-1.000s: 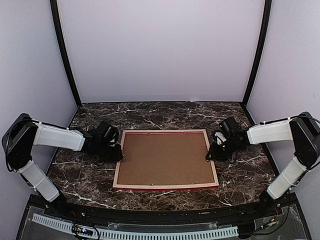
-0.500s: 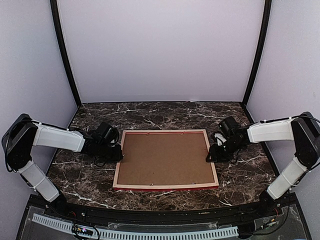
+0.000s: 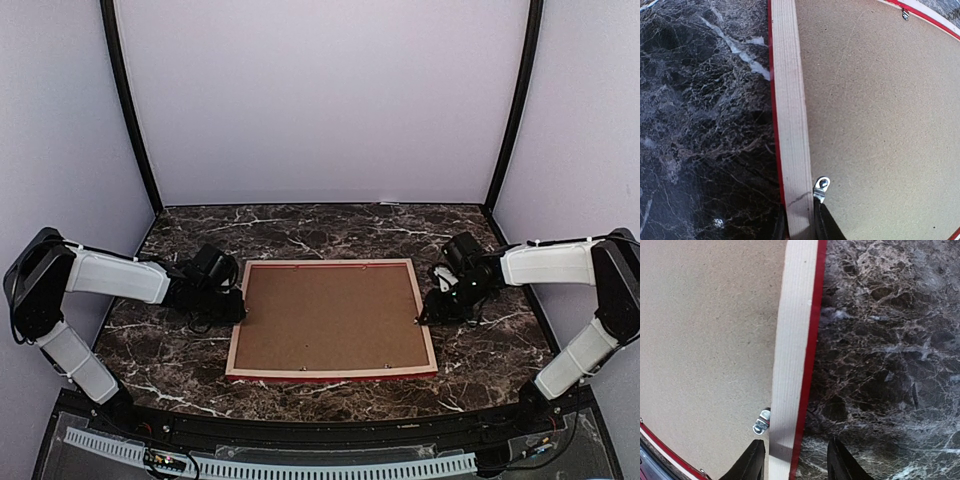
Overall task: Put the photo into the frame
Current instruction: Press the fastener onto the backboard.
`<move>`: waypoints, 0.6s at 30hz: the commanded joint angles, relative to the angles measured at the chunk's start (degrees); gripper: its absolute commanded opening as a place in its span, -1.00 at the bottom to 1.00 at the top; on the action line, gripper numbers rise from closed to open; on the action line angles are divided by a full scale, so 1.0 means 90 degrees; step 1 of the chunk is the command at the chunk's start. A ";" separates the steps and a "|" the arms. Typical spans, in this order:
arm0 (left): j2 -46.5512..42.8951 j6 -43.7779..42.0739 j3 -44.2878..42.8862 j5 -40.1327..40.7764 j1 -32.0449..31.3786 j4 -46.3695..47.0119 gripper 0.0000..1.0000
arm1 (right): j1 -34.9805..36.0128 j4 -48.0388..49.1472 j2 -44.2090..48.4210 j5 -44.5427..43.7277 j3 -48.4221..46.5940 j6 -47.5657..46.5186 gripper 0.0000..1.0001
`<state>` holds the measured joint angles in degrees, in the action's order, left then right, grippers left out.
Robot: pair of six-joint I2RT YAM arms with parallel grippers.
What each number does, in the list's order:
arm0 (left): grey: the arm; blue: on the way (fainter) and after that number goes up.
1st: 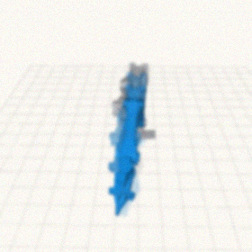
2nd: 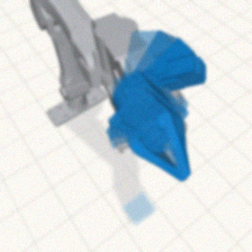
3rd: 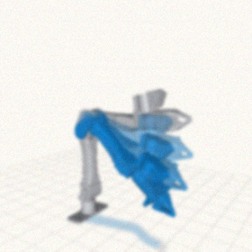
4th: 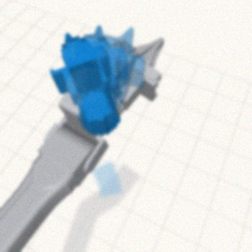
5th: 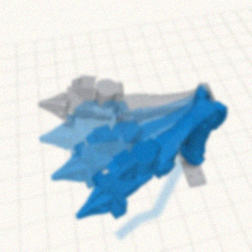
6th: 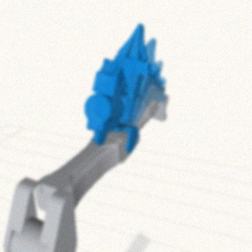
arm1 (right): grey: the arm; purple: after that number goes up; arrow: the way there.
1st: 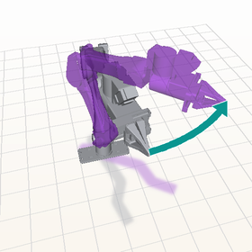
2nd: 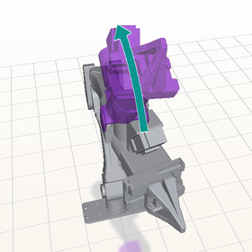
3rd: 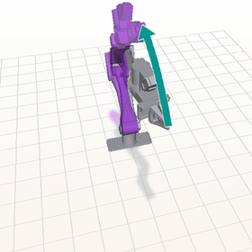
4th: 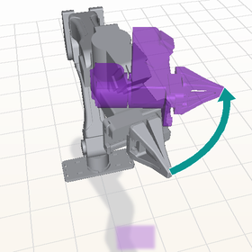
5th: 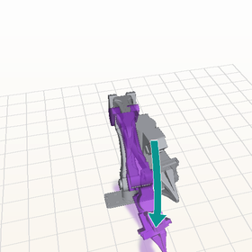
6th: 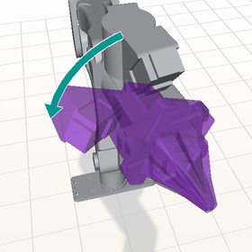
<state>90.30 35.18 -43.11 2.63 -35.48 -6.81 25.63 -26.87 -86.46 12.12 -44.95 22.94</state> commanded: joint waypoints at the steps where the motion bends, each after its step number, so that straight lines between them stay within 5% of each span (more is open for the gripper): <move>1: 0.0125 -0.0053 0.0181 -0.0078 -0.0050 -0.0200 -0.62 | -0.0047 -0.0070 -0.0003 -0.0205 0.0090 -0.0080 -0.16; 18: 0.0150 -0.0071 0.0142 -0.0075 -0.0051 -0.0224 -0.61 | -0.0045 -0.0043 -0.0365 -0.0492 0.0028 0.0059 -0.21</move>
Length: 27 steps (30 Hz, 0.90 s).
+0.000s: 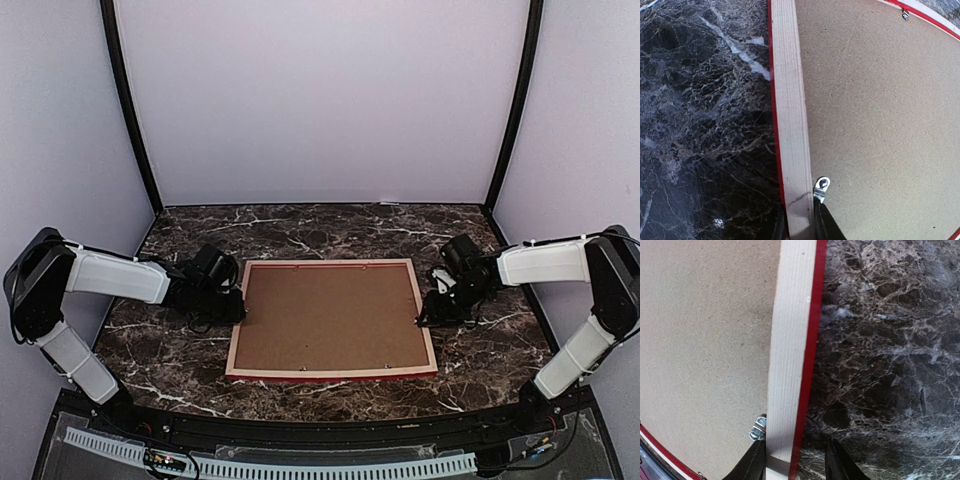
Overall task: Put the photo into the frame
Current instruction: Press the fastener onto the backboard.
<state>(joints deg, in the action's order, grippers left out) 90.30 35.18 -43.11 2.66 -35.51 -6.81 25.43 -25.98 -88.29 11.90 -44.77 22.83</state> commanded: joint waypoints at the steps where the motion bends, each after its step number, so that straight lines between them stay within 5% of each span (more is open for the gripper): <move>1: 0.0144 -0.0071 0.0142 -0.0079 -0.0049 -0.0223 -0.62 | -0.0014 -0.0168 -0.0169 -0.0578 -0.0016 0.0105 -0.23; 27: 0.0448 -0.0688 0.0001 -0.0195 -0.0199 -0.0371 -0.76 | 0.0091 0.0719 -0.0755 -0.1601 -0.0559 0.0045 -0.05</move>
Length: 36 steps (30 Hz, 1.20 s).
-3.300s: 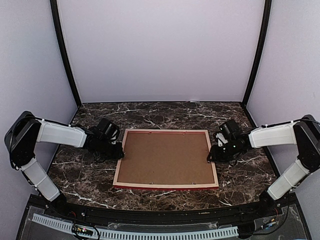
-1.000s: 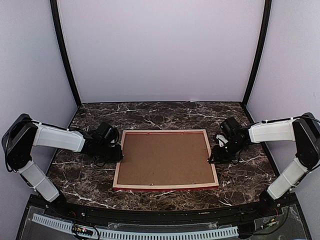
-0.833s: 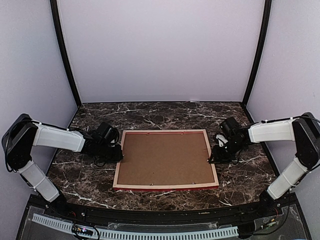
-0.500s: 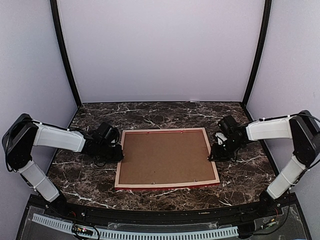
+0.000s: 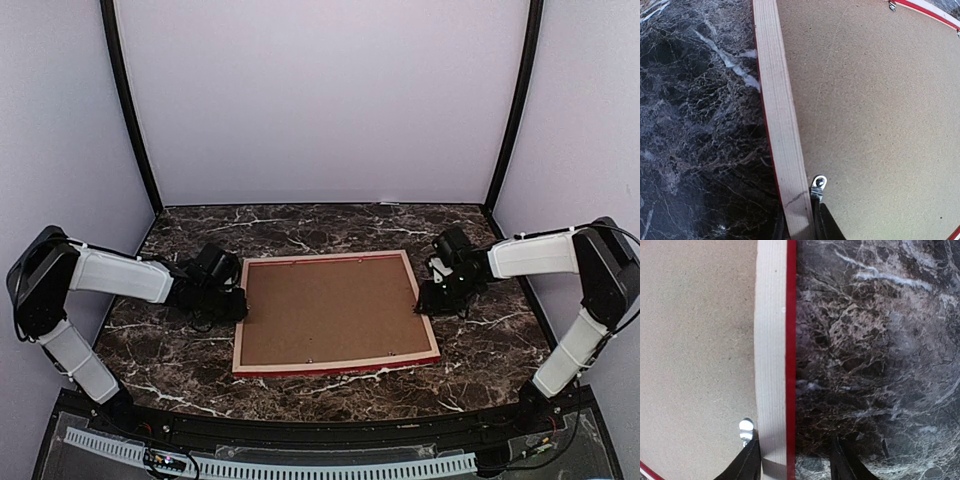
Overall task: Put the photo into the frame
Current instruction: Press the fastener onto the backboard.
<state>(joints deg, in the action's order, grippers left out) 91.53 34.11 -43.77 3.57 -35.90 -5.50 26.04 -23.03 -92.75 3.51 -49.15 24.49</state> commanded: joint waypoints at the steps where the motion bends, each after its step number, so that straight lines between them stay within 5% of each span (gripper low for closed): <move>1: 0.0325 -0.0599 0.0061 -0.0284 -0.0168 -0.0529 -0.77 | 0.0021 0.0433 -0.0261 -0.0710 -0.0068 -0.0193 -0.04; 24: 0.0497 -0.0501 -0.0277 -0.0047 -0.0264 -0.0862 -0.75 | 0.0139 0.0655 -0.0040 0.0609 0.0285 -0.0699 -0.02; 36: 0.0521 -0.0437 -0.0370 -0.0026 -0.0269 -0.0897 -0.74 | 0.0170 0.0117 0.0218 0.0477 0.0369 -0.0756 0.05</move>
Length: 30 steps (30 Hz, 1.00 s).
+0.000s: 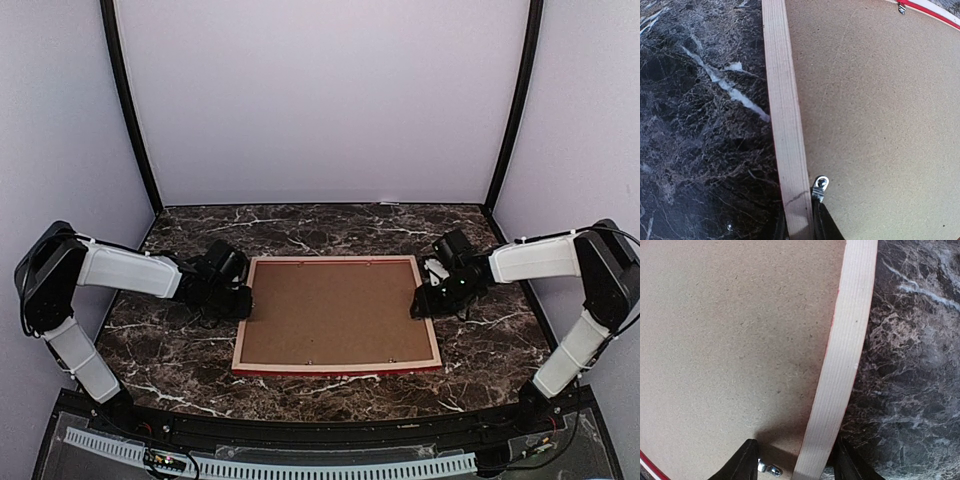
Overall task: Put the photo into the frame
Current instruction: Press the fastener onto the backboard.
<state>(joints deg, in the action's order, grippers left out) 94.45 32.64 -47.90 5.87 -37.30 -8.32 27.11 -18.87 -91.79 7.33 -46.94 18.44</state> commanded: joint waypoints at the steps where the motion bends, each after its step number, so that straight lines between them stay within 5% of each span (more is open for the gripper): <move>1: 0.0192 -0.0271 0.0088 -0.0286 -0.0113 -0.0581 -0.74 | 0.0049 -0.0374 0.0095 0.0049 0.0138 -0.0085 0.06; 30: 0.0110 -0.0279 0.0003 -0.0164 -0.0113 -0.0744 -0.74 | 0.0022 -0.1378 -0.0119 -0.0476 -0.0029 0.0002 0.35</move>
<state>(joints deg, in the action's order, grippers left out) 94.56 32.67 -48.31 5.98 -37.41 -8.91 27.38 -24.40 -91.66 4.84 -48.31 17.65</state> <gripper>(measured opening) 0.169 0.671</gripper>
